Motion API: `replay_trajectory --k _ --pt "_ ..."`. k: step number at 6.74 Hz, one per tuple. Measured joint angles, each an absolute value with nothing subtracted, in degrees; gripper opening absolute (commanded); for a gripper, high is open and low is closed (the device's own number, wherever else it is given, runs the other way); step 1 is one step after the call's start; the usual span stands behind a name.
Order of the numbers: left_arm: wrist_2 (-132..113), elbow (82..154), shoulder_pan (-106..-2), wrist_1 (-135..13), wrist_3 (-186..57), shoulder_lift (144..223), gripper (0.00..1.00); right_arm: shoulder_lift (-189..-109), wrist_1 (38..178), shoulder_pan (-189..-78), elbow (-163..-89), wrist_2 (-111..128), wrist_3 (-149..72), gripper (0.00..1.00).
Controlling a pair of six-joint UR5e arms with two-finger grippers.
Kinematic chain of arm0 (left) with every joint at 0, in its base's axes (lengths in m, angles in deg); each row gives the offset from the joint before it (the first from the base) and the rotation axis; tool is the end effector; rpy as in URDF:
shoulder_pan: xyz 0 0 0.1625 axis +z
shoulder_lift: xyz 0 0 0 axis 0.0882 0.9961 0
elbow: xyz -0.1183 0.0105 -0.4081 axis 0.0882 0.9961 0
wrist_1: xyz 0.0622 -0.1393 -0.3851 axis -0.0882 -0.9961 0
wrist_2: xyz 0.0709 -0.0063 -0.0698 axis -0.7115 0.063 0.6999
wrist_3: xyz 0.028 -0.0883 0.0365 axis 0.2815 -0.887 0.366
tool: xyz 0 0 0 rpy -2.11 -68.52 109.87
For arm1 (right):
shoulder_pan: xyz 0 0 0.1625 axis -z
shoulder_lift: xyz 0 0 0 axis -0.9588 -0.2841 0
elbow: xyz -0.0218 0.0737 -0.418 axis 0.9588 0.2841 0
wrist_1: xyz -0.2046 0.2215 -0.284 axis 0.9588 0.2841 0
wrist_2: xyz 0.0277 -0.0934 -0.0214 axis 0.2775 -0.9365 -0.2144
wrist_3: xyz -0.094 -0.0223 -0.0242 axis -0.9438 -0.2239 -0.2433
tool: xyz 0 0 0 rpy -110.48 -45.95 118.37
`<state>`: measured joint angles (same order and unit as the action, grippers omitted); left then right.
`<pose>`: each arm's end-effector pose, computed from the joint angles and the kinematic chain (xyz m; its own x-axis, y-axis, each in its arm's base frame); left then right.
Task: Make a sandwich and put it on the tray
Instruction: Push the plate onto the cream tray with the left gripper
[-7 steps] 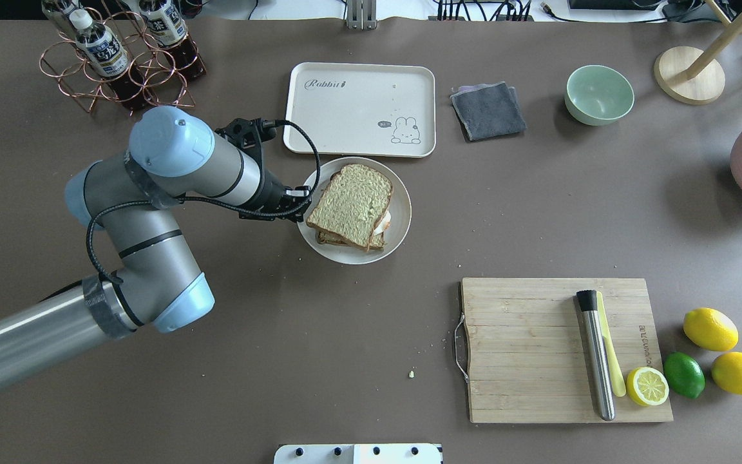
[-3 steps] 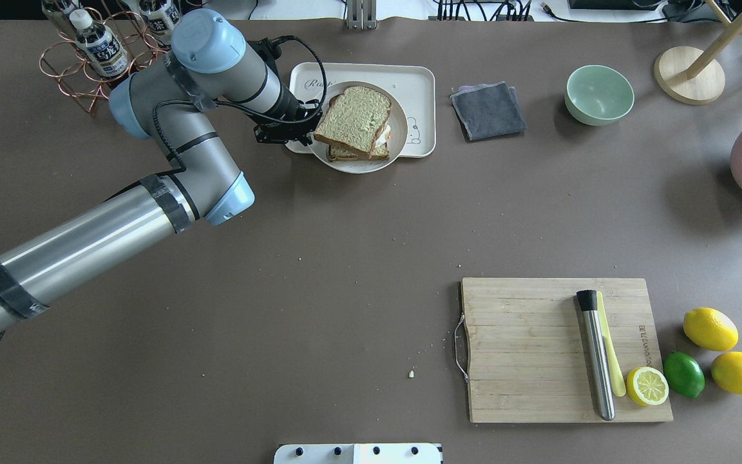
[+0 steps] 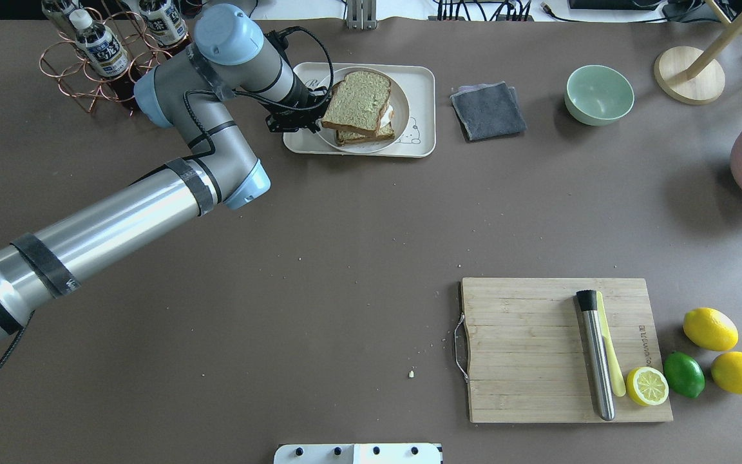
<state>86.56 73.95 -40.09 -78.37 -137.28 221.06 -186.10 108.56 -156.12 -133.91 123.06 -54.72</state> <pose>0.5486 -0.6755 0.2595 0.3900 -0.3410 -0.8554 0.3394 0.9167 -0.2107 0.0110 -0.3810 0.6645 0.6594 -0.1701 0.7323 0.1248 0.9853 0.1166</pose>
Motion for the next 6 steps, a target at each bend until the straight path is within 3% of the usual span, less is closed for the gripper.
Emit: replay_trajectory --k 3,4,5,6 --pt "85.21 69.06 -40.11 -81.9 -137.42 223.05 0.0 -186.1 108.57 -156.22 -133.98 122.98 -54.77 1.0" --pt "84.93 68.64 -40.11 -82.34 -137.41 223.13 0.16 -186.1 108.57 -156.22 -133.99 122.98 -54.77 1.0" --pt "84.81 68.47 -40.12 -82.56 -137.4 223.16 0.82 -186.1 108.57 -156.24 -133.99 122.99 -54.77 1.0" --pt "84.75 68.46 -40.12 -82.71 -137.37 223.18 0.97 -186.1 108.57 -156.24 -133.99 122.99 -54.77 1.0"
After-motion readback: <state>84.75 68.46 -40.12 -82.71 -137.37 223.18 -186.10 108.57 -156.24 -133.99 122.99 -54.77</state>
